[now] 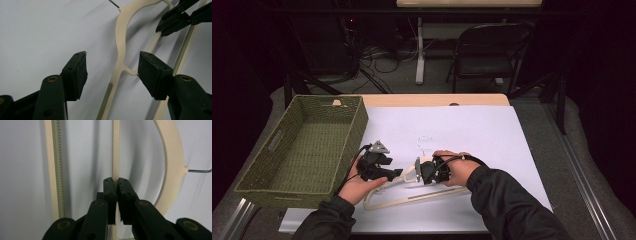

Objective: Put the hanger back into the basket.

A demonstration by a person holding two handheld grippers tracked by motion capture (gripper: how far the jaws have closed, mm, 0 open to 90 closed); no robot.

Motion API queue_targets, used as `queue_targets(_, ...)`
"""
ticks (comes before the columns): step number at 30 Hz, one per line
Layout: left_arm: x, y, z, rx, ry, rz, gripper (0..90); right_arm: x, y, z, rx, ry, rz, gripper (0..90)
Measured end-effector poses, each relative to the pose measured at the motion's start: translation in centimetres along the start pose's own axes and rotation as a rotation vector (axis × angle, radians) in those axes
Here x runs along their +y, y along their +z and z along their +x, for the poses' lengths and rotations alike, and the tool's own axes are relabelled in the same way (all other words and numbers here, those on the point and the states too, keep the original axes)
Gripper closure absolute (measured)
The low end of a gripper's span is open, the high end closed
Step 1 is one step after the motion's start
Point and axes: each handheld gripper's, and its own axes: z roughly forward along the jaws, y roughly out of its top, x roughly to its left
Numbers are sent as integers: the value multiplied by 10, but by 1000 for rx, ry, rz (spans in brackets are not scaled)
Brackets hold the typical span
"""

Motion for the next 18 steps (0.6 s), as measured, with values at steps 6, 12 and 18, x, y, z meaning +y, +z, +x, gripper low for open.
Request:
queue_targets(6, 0, 10, 0, -29, -14, 19, 437, 2, -3, 4, -17, -16, 3, 856)
queue_targets(12, 4, 20, -2, -60, -27, 30, 482, 4, -6, 6, -31, -34, 0, 856)
queue_targets(18, 7, 32, -2, -72, -32, 53, 528, 5, -6, 8, -43, -48, -6, 856)
